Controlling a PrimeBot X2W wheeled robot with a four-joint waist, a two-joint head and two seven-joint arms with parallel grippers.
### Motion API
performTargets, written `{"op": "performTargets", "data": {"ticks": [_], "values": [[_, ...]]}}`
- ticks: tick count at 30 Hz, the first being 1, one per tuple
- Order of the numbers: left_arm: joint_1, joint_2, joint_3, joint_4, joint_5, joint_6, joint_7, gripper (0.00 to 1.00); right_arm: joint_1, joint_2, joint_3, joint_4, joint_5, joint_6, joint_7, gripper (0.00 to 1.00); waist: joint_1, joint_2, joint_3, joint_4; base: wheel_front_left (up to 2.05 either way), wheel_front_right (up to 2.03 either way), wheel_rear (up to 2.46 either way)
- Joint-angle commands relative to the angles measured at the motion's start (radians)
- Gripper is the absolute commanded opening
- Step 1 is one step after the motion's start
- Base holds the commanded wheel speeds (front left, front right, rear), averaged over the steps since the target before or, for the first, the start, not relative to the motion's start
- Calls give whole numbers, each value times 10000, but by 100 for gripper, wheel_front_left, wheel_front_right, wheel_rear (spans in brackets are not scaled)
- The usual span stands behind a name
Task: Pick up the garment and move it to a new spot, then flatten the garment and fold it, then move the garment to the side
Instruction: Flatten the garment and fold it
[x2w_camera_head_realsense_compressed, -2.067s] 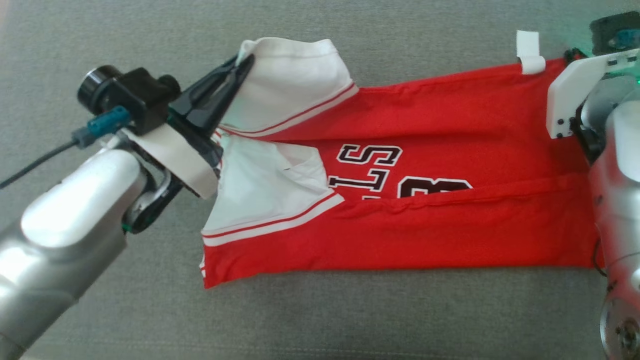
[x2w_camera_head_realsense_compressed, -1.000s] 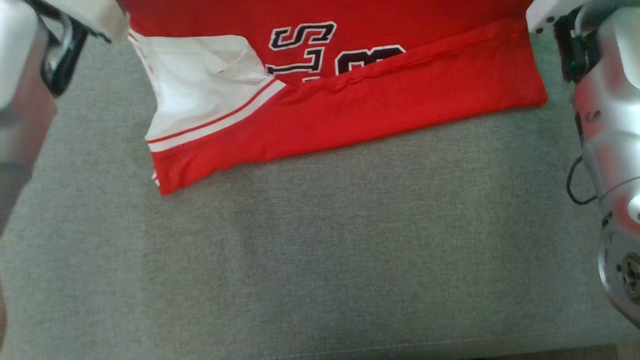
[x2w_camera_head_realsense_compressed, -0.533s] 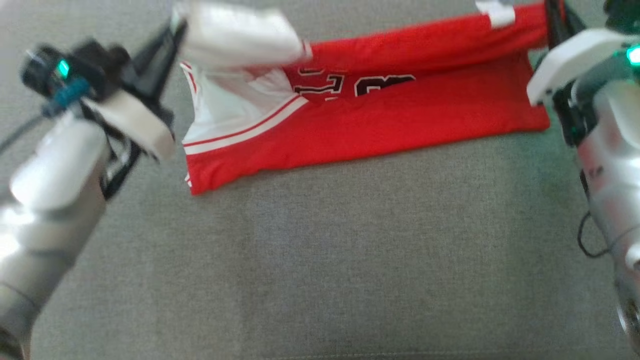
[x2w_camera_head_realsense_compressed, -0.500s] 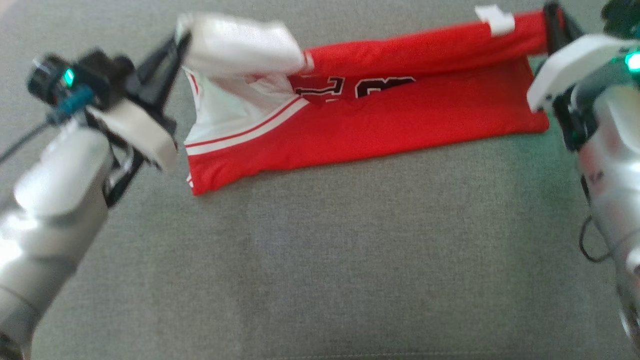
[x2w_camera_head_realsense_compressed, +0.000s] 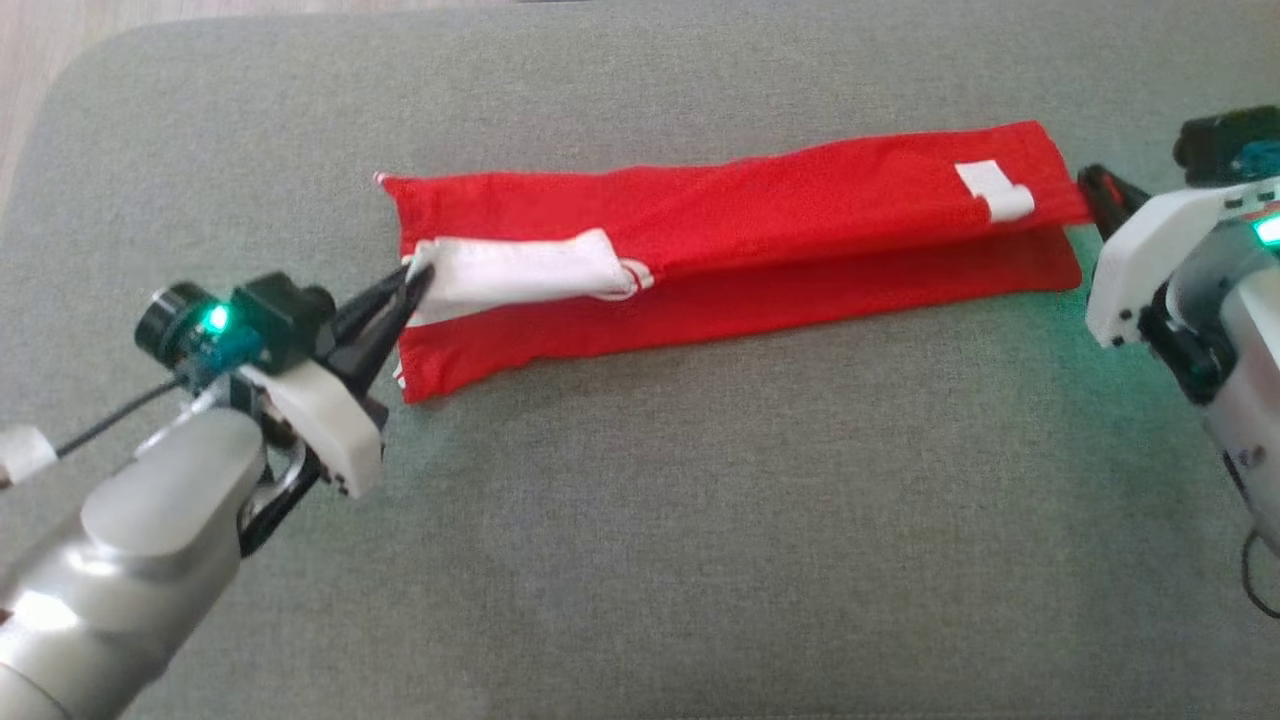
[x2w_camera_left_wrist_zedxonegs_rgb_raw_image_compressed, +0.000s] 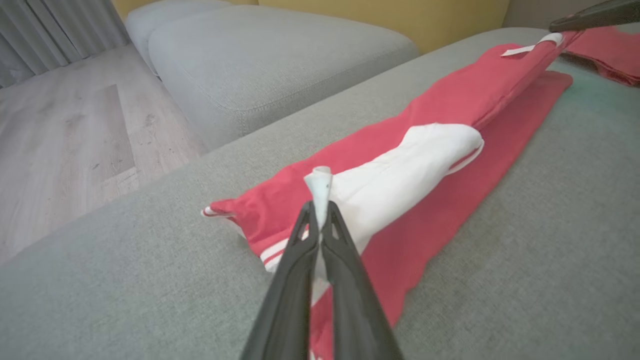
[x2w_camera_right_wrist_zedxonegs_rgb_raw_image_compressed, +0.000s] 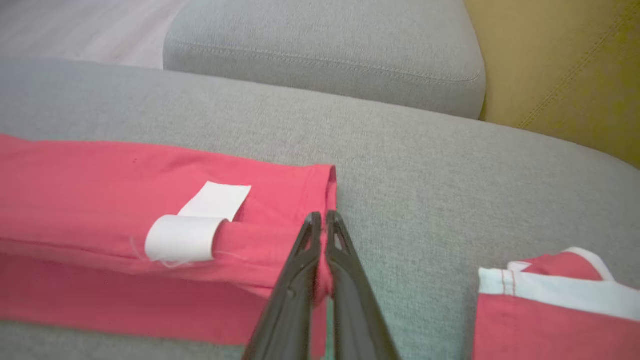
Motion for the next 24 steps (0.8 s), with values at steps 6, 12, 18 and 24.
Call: {"op": "performTargets", "data": {"ticks": [6, 12, 18, 24], "values": [[-106, 410, 58, 64, 107, 79, 10, 0, 298, -885, 1464, -810, 388, -19, 663, 0, 1, -1, 161, -26, 0, 0, 0], [15, 119, -113, 455, 130, 84, -46, 0, 291, -1185, 2065, -942, 921, -19, 1216, 21, 1, -1, 309, -44, 0, 0, 0], [-45, -385, 392, 862, -111, 434, -390, 100, 78, -1138, 1877, -974, 1337, -19, 574, 100, 1, -1, 142, -83, 0, 0, 0], [267, -814, 2544, -288, -479, 1114, -535, 100, -183, -580, 1160, -732, 794, -19, -1544, 100, 1, -1, -384, -133, 0, 0, 0]]}}
